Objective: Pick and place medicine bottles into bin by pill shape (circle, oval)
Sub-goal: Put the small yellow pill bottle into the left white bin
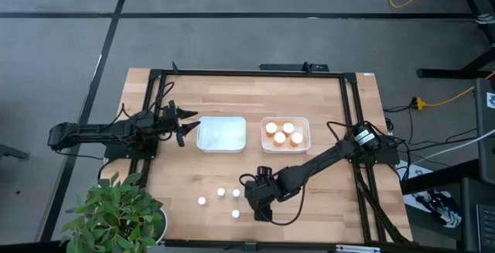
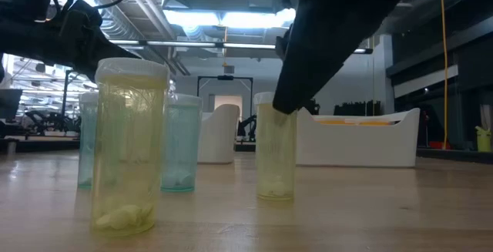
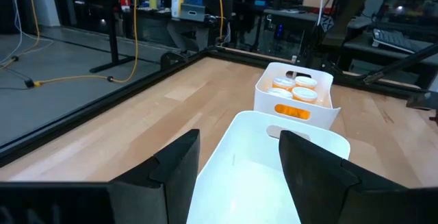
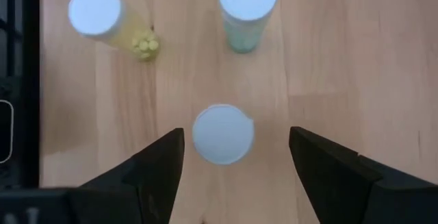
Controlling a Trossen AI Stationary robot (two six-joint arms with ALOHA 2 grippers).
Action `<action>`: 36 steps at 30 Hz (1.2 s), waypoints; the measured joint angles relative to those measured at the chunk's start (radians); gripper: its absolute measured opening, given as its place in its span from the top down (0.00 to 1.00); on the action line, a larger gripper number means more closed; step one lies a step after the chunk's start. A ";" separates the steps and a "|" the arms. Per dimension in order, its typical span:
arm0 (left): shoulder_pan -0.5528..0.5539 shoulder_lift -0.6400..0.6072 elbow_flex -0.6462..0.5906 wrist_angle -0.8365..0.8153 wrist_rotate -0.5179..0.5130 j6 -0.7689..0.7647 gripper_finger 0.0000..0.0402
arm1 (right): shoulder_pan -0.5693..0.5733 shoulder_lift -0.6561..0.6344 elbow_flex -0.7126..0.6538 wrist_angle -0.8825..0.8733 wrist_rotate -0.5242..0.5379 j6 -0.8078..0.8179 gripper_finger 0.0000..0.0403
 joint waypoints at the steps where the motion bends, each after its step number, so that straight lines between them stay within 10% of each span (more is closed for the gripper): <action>1: 0.000 0.000 0.000 0.000 0.000 0.000 0.52 | 0.000 0.000 0.000 0.000 0.001 -0.003 0.34; 27: 0.000 0.000 0.000 -0.009 0.000 0.000 0.52 | -0.003 0.000 0.002 0.036 -0.004 -0.003 0.68; 36: 0.000 0.000 0.000 -0.008 0.000 0.000 0.52 | -0.061 -0.003 0.200 -0.141 0.136 -0.061 0.71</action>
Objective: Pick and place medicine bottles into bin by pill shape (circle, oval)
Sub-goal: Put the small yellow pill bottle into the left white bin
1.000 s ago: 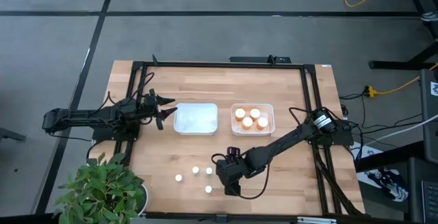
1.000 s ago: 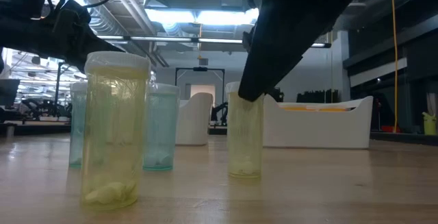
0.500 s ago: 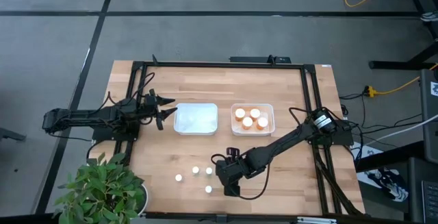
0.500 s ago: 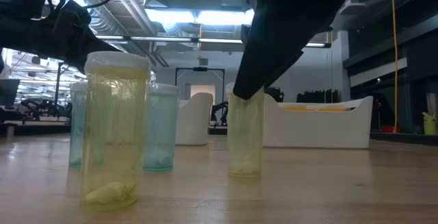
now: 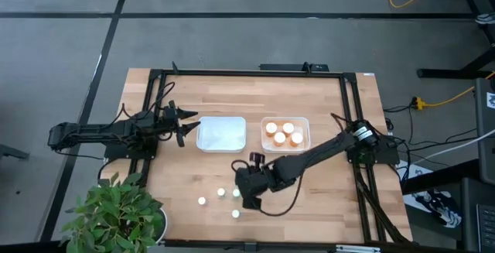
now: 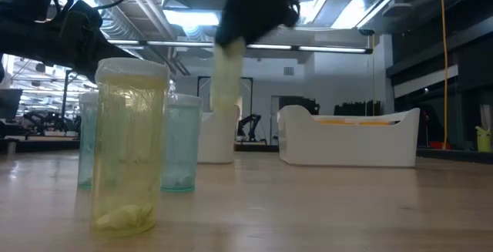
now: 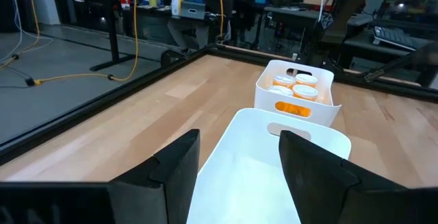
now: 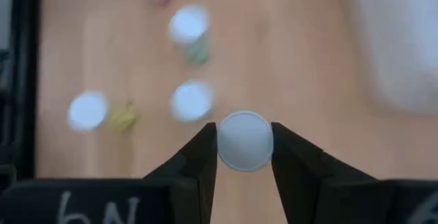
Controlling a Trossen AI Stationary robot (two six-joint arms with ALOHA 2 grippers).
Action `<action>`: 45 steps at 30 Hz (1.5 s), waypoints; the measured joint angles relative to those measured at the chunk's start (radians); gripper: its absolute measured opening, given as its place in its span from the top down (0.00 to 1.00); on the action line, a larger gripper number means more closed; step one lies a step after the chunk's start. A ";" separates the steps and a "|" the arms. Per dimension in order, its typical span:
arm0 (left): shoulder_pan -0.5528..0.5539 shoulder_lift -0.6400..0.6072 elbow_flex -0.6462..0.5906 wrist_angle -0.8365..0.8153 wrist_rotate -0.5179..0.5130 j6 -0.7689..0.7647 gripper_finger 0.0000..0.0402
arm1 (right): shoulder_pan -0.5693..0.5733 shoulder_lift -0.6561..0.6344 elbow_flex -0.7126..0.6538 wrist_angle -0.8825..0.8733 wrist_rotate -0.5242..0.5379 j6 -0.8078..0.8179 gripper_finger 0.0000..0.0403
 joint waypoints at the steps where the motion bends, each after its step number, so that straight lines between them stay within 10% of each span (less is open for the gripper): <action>1: 0.000 0.000 0.000 0.000 0.000 0.000 0.52 | -0.010 0.000 0.035 -0.037 0.035 -0.014 0.70; 10: 0.000 0.000 0.000 0.000 0.000 0.000 0.52 | -0.145 -0.003 0.244 -0.055 0.164 -0.205 0.71; 24: 0.000 0.000 0.000 0.004 0.000 0.000 0.52 | -0.417 0.069 0.136 0.035 -0.079 -0.141 0.71; 45: 0.000 0.000 0.000 0.001 0.000 0.000 0.52 | -0.461 0.187 0.134 0.032 -0.106 -0.132 0.71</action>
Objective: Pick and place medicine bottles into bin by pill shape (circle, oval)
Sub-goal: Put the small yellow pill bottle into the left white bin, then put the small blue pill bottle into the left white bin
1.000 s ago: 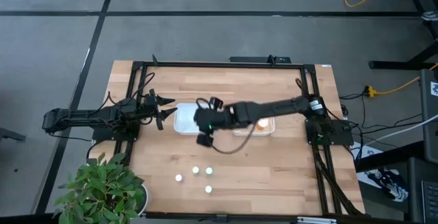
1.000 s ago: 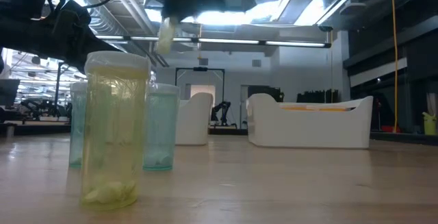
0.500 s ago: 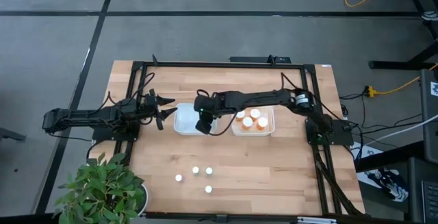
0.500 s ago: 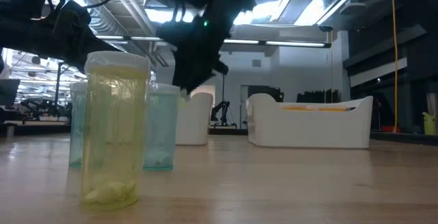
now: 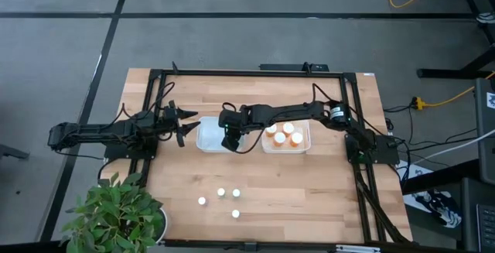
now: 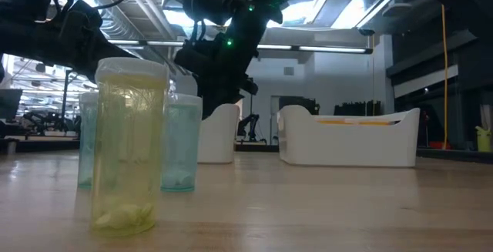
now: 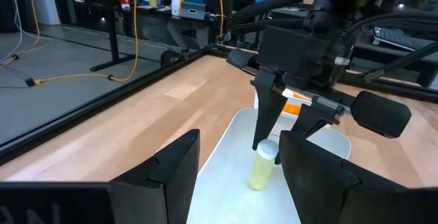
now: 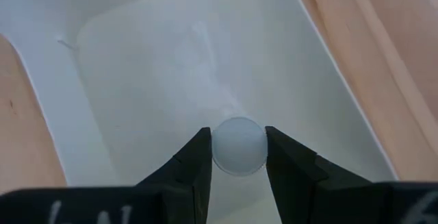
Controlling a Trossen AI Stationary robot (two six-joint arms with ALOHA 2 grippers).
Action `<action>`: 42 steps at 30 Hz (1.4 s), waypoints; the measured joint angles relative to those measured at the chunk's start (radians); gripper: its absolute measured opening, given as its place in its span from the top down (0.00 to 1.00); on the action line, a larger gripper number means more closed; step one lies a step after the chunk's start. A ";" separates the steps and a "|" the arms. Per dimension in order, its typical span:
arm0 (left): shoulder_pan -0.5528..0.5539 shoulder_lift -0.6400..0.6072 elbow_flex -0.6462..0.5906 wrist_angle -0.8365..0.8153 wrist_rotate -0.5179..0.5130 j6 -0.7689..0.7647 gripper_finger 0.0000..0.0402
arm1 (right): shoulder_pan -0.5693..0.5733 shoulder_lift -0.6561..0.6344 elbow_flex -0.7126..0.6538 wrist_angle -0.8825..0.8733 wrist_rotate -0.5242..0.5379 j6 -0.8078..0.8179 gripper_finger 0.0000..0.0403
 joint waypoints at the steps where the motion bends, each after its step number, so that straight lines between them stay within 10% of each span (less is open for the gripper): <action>1: 0.000 0.000 0.000 0.000 0.000 0.000 0.52 | -0.001 0.001 0.000 -0.002 -0.003 0.002 0.71; 29: 0.000 0.000 0.000 0.000 0.000 0.000 0.52 | 0.004 0.005 0.191 -0.136 0.060 0.000 0.47; 42: 0.000 0.000 0.000 0.000 0.000 0.000 0.52 | 0.304 0.000 0.302 -0.271 -0.134 0.056 0.47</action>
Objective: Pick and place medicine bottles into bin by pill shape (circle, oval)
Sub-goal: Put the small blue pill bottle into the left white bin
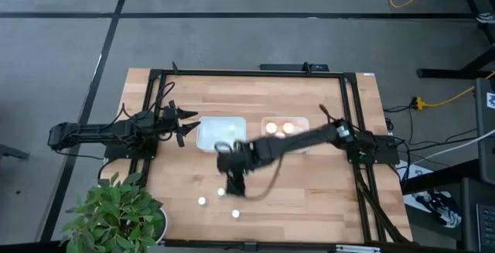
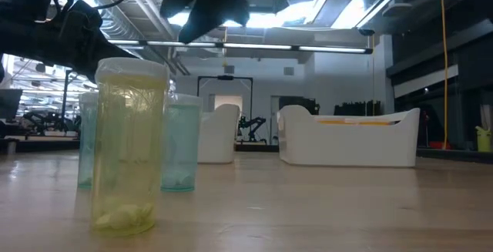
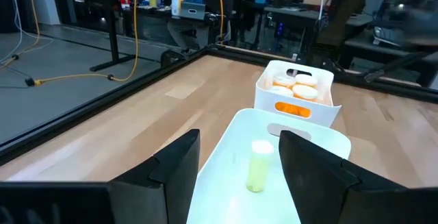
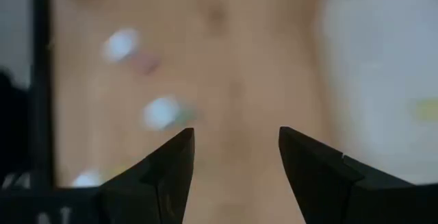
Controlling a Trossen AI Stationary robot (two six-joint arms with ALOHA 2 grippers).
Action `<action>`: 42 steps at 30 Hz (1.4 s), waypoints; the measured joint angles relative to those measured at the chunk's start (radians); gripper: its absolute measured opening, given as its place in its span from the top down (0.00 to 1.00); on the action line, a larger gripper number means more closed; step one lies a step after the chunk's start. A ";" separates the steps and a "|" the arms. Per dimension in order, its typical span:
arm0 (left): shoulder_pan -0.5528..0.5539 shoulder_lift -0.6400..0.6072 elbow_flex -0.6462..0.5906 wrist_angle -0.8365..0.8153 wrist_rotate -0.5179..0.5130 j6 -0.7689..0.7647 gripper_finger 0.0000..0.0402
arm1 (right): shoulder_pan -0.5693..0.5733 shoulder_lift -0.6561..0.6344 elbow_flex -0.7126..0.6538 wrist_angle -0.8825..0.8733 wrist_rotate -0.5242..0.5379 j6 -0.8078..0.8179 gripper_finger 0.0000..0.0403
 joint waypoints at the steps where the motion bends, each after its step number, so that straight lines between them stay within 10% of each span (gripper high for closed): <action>1: 0.000 0.000 0.000 0.000 0.000 0.000 0.52 | 0.026 0.000 -0.008 -0.007 0.000 0.000 0.47; 12: 0.000 0.000 0.000 0.001 0.000 -0.001 0.52 | 0.179 0.000 -0.096 -0.014 0.060 0.031 0.47; 42: 0.000 0.000 0.000 0.000 0.000 -0.001 0.52 | 0.130 0.002 -0.342 0.308 0.054 -0.132 0.47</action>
